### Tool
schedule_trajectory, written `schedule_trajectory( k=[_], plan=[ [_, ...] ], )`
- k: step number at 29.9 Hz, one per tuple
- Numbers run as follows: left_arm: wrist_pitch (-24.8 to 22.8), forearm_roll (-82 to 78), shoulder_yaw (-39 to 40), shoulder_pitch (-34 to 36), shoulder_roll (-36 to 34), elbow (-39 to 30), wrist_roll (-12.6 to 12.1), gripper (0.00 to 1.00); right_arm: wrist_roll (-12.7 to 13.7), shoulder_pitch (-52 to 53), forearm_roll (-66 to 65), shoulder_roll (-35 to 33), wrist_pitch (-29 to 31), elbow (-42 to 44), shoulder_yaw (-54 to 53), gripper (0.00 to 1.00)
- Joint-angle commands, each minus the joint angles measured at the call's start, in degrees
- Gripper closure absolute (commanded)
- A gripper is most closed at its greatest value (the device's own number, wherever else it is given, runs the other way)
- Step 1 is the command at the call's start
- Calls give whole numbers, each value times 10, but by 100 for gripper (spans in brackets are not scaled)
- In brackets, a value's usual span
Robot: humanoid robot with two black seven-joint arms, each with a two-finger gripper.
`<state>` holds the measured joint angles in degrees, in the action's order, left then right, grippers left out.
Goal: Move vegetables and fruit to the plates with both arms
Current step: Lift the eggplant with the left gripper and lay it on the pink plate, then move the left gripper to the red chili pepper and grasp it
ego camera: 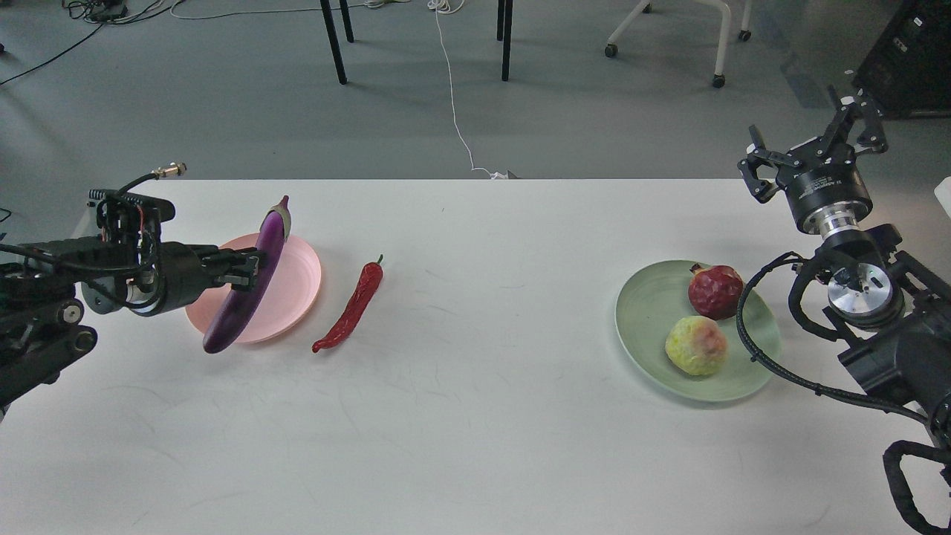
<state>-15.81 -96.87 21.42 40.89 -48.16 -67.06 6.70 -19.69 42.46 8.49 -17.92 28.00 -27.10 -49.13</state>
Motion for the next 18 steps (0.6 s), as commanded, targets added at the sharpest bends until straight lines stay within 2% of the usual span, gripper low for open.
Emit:
schedule_trajectory(
  k=[1,4,8,13,18],
  plan=[
    [1,0,1,0,29,27,-3,82,1,1,-1,-3,0,0,1,1],
    [12,-1,-1,0,52,53,-4,62,1,1,-3,-5,0,-1,1,1],
    [14,-2,-3,-1,69,82,-4,50,1,-1,-8,-3,0,-2,6,1],
    [14,-3,-2,8,75,83,-3,44,0,-4,-8,0,0,-2,36,1],
    [13,-8,-2,52,76,77,-3,44,0,-4,-8,0,0,-2,37,1]
  ],
)
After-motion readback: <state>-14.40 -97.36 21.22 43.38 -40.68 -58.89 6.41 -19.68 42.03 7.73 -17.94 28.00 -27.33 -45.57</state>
